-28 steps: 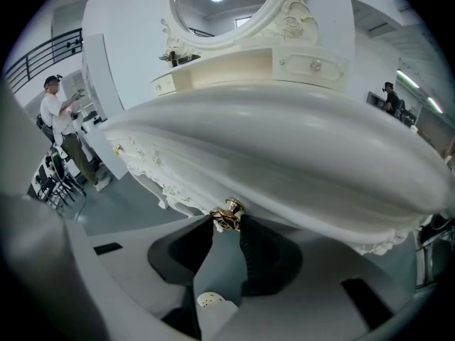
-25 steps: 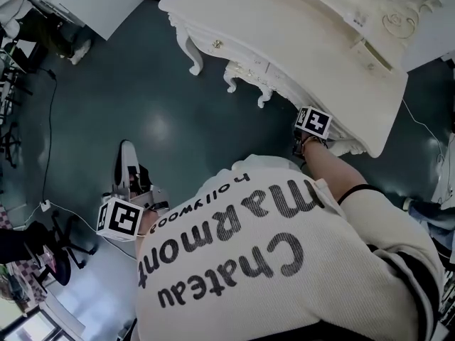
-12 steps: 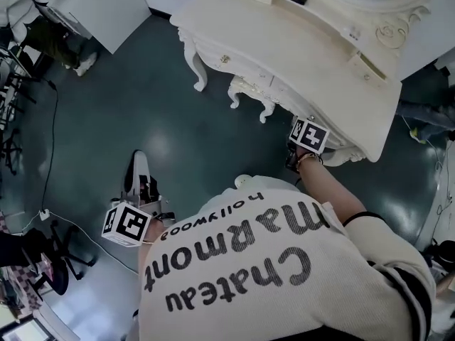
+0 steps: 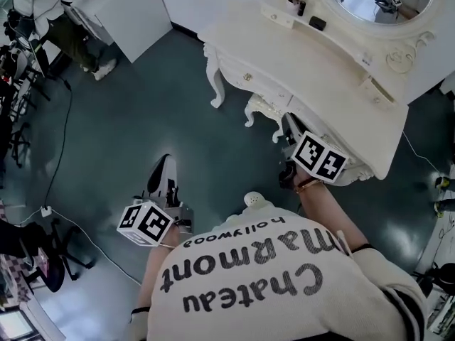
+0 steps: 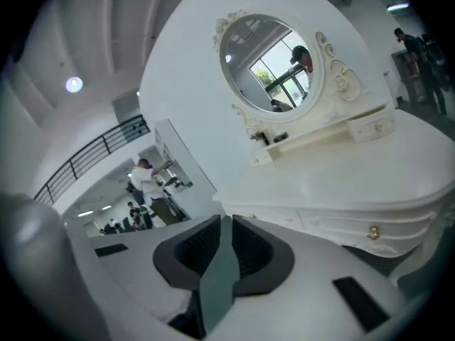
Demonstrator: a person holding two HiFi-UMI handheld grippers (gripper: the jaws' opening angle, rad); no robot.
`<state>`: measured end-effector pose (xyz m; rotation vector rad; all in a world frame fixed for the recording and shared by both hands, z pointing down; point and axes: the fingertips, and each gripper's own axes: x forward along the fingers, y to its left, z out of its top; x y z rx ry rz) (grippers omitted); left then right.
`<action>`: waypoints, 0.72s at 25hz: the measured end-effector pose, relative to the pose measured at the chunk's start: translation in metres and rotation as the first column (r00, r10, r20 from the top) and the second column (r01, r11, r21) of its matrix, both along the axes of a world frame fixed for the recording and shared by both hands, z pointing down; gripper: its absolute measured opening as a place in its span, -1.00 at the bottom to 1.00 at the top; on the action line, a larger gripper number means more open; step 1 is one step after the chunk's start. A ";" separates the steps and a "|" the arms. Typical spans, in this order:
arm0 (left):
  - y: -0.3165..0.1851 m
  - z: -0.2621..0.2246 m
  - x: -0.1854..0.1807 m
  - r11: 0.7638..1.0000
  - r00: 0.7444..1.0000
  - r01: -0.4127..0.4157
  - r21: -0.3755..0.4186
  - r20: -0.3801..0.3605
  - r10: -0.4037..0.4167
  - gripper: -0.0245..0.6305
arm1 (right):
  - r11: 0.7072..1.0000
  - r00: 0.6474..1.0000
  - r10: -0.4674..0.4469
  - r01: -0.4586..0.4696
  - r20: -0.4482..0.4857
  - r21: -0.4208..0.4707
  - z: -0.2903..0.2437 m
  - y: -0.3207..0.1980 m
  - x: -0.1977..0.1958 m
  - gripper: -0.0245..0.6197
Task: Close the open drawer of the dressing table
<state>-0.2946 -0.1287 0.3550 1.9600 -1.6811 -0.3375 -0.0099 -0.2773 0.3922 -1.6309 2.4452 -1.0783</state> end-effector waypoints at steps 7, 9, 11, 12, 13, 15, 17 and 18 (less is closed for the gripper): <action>0.015 -0.021 -0.012 0.999 0.996 -0.013 0.052 0.088 0.008 -0.90 | 0.966 0.982 -0.147 0.117 0.115 0.232 -0.094 0.032 -0.057 -0.79; 0.021 -0.023 -0.013 0.998 0.995 -0.021 0.059 0.097 0.015 -0.90 | 0.957 0.980 -0.166 0.133 0.107 0.258 -0.103 0.041 -0.066 -0.79; 0.026 -0.023 -0.013 0.997 0.995 -0.030 0.067 0.100 0.023 -0.90 | 0.951 0.982 -0.171 0.143 0.080 0.274 -0.106 0.047 -0.071 -0.79; 0.028 -0.023 -0.013 0.997 0.995 -0.034 0.070 0.100 0.027 -0.90 | 0.950 0.983 -0.172 0.148 0.067 0.275 -0.105 0.051 -0.074 -0.79; 0.031 -0.023 -0.014 0.997 0.994 -0.037 0.073 0.101 0.030 -0.90 | 0.949 0.983 -0.176 0.154 0.057 0.274 -0.103 0.054 -0.077 -0.79; 0.037 -0.021 -0.016 0.997 0.995 -0.035 0.075 0.100 0.028 -0.90 | 0.949 0.982 -0.183 0.165 0.044 0.267 -0.097 0.061 -0.083 -0.79; 0.043 -0.019 -0.019 0.997 0.995 -0.029 0.074 0.099 0.022 -0.90 | 0.949 0.981 -0.192 0.178 0.032 0.259 -0.091 0.069 -0.088 -0.79; 0.046 -0.017 -0.020 0.997 0.995 -0.026 0.074 0.099 0.019 -0.90 | 0.949 0.980 -0.197 0.184 0.025 0.256 -0.088 0.074 -0.090 -0.79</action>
